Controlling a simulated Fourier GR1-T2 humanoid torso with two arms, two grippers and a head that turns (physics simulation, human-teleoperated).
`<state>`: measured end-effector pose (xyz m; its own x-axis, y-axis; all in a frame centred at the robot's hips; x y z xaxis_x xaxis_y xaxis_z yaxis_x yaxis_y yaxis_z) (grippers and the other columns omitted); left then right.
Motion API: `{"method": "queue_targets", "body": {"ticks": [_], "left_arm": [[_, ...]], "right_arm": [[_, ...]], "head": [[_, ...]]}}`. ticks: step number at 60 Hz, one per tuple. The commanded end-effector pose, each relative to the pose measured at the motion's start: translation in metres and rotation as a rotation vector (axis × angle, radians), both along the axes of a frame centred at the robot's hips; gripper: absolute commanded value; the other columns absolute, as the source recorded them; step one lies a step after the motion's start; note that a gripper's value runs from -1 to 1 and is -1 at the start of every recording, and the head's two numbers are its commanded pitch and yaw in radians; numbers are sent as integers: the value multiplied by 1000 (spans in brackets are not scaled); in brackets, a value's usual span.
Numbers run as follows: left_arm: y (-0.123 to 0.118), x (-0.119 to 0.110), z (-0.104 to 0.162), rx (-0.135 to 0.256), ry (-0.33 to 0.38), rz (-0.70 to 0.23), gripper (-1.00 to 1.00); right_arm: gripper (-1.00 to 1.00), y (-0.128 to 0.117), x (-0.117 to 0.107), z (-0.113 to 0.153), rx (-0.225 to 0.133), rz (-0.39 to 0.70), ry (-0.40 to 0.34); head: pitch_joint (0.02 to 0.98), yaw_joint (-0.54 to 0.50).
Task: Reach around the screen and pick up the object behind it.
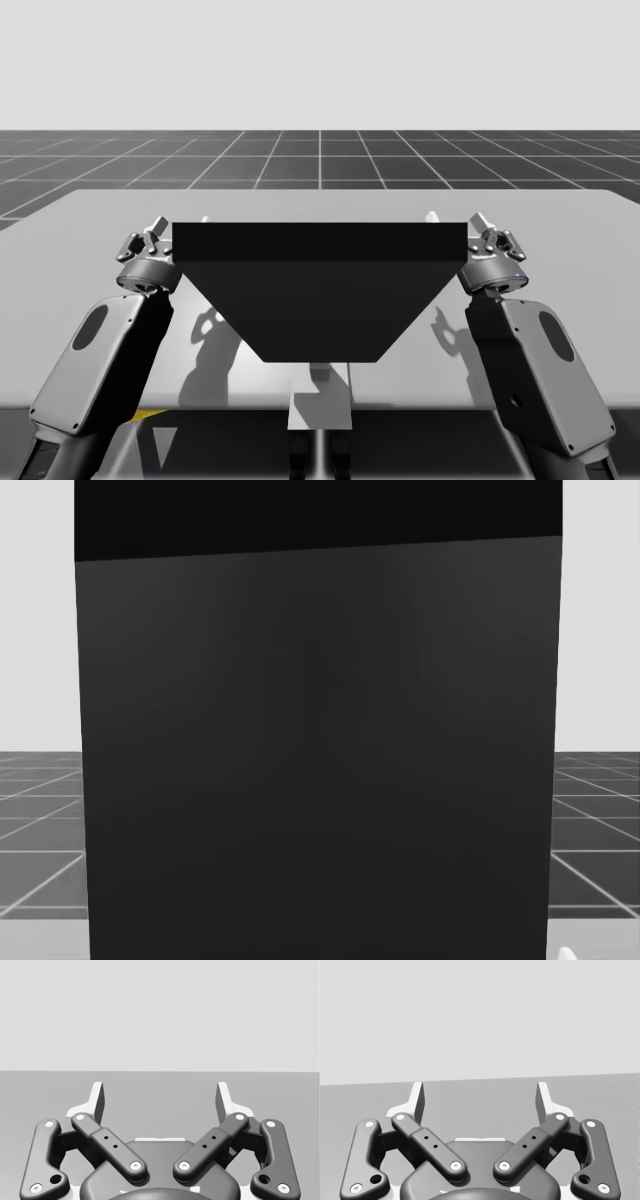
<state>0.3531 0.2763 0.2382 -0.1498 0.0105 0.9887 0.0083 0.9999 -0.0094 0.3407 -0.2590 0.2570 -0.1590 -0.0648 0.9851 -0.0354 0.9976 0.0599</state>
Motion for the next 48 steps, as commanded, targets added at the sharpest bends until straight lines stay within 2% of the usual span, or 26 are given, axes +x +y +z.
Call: {"method": "queue_targets", "body": {"ticks": [1,6,10,13,19,24,26,30,33,34,38,41,43,46,48], "left_arm": [[1,0,-1,-2,3,3,-1000],[1,0,0,-4,5,2,-1000],[1,0,0,-7,8,-9,-1000],[0,0,0,-5,23,-47,-1000],[2,-3,2,15,42,-122,-1000],[4,-6,5,25,55,-179,-1000],[5,-8,6,20,59,-200,-1000],[7,-12,10,47,71,-256,-1000],[8,-15,13,36,75,-297,-1000],[10,-18,16,50,82,-313,-1000],[15,-22,20,65,102,-355,-1000],[17,-24,22,50,109,-370,-1000],[22,-27,25,64,120,-400,-1000],[26,-29,28,40,125,-424,-1000],[28,-30,30,50,129,-434,-1000]], "right_arm": [[-1000,1,-4,-1,-1,-40,5],[-1000,2,-4,0,5,17,-9],[-1000,2,-4,0,-7,52,0],[-1000,0,-6,2,-11,108,16],[-1000,-7,-10,7,5,204,28],[-1000,-13,-13,10,-17,278,22],[-1000,-15,-14,11,-11,292,20],[-1000,-18,-16,12,-2,338,14],[-1000,-19,-17,13,-20,372,4],[-1000,-19,-18,13,-28,397,1],[-1000,-19,-20,11,-43,450,-3],[-1000,-18,-21,11,-51,470,-7],[-1000,-18,-22,10,-76,490,-12],[-1000,-17,-24,10,-86,526,-14],[-1000,-17,-25,10,-91,542,-11]], "head": [[76,-4],[76,-4],[77,-4],[77,-4],[79,-7],[82,-7],[82,-7],[84,-10],[85,-11],[86,-11],[86,-12],[85,-15],[86,-17],[86,-16],[86,-15]]}}
